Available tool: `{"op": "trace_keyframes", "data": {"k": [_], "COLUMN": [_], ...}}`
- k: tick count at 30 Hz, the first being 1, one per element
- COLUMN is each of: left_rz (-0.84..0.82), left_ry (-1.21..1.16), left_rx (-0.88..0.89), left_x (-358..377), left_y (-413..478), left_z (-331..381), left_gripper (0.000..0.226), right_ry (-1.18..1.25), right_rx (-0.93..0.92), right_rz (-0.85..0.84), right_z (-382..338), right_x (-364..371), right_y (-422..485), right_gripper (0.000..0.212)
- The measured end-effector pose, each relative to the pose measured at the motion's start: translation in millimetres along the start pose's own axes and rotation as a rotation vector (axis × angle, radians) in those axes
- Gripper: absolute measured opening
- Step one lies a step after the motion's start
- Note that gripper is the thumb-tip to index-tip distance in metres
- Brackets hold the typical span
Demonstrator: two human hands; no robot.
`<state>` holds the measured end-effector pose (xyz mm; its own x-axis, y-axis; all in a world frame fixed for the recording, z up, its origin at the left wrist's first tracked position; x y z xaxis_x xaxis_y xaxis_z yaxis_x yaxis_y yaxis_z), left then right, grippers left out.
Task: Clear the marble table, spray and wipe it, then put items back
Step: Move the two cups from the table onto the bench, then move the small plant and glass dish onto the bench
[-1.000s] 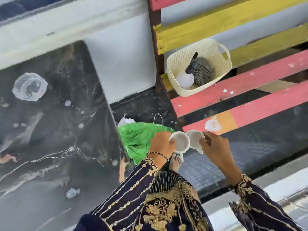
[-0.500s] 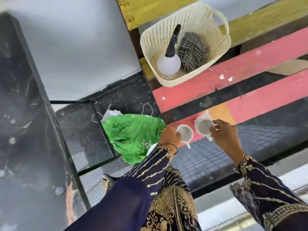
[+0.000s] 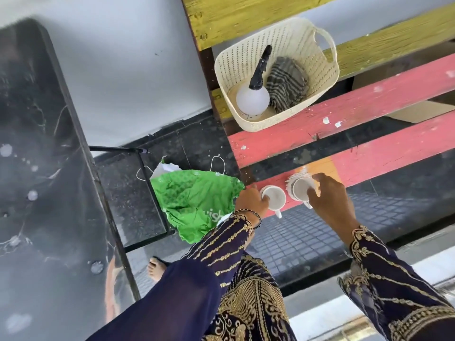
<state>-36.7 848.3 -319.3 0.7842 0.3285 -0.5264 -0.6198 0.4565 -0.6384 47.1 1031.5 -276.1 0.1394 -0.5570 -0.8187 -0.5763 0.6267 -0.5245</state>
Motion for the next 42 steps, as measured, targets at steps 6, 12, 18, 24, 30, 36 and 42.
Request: {"op": "trace_keyframes", "data": {"k": [6,12,18,24,30,36,42], "left_rz": [0.111,0.310,0.555,0.744,0.887,1.007,0.994], "left_ry": [-0.041,-0.159,-0.294,-0.312,-0.092,0.205,0.357], "left_rx": [0.010,0.025,0.033,0.043,0.018,-0.145,-0.404], "left_x": [-66,-163,-286,-396,-494,-589,-684], "left_y": [-45,-103,-178,-263,-336,-384,-400], "left_z": [-3,-33,-103,-206,-316,-433,-540], "left_gripper": [0.032,0.032,0.041,0.037,0.032,0.037,0.057], "right_ry": [0.015,0.029,0.063,0.052,0.051,0.070,0.058], "right_rx": [-0.180,-0.394,-0.625,-0.797,-0.924,-1.004,-1.063], "right_rz": [0.039,-0.009,0.032,0.007,-0.056,-0.124,-0.131], "right_z": [-80,-204,-357,-503,-632,-738,-813], "right_x": [-21,-16,-11,34,107,167,198], "right_y": [-40,-99,-182,-274,-354,-410,-434], "right_gripper": [0.029,0.024,0.022,0.019,0.017,0.016,0.014]}}
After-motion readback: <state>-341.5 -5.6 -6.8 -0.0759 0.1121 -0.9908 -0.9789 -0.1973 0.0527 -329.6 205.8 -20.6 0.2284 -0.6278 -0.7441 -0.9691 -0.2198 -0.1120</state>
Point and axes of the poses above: each hand's wrist, its own y-axis towards the middle knuckle, its own x-axis out of the palm, z = x × y, the point moved 10 cm from there along y, towards the middle knuckle, and after that the axes turned 7 degrees about x, right-handed, at the moved point
